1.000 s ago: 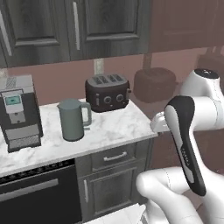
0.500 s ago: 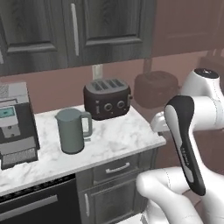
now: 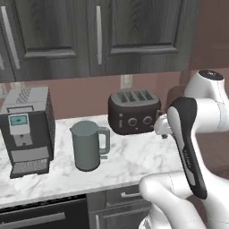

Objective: Navigate to the toaster.

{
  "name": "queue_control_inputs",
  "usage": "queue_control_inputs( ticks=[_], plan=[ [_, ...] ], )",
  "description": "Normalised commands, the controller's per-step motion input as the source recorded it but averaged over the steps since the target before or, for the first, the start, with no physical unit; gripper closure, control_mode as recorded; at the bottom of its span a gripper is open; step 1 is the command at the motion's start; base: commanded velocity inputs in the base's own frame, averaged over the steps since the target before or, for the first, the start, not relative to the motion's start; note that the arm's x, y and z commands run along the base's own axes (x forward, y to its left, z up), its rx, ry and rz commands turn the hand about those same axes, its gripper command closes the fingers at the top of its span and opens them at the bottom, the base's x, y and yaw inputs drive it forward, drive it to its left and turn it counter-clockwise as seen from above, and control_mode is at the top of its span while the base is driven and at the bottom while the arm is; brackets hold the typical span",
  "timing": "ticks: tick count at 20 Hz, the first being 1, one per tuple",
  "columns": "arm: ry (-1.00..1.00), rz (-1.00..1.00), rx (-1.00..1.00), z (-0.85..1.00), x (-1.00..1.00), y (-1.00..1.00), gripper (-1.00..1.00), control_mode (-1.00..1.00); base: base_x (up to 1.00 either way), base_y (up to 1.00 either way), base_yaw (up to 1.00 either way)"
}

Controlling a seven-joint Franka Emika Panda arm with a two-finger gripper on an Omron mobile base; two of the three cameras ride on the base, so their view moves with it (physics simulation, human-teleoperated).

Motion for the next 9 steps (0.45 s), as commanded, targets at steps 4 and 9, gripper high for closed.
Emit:
queue_control_inputs(
  ticks=[4,9],
  plan=[
    [0.00,0.00,0.00,0.00,0.00,0.00,-1.00,1.00,0.84,-0.57,0.53],
    [0.00,0.00,0.00,0.00,0.00,0.00,-1.00,1.00,0.61,-0.57,0.24]
  ],
)
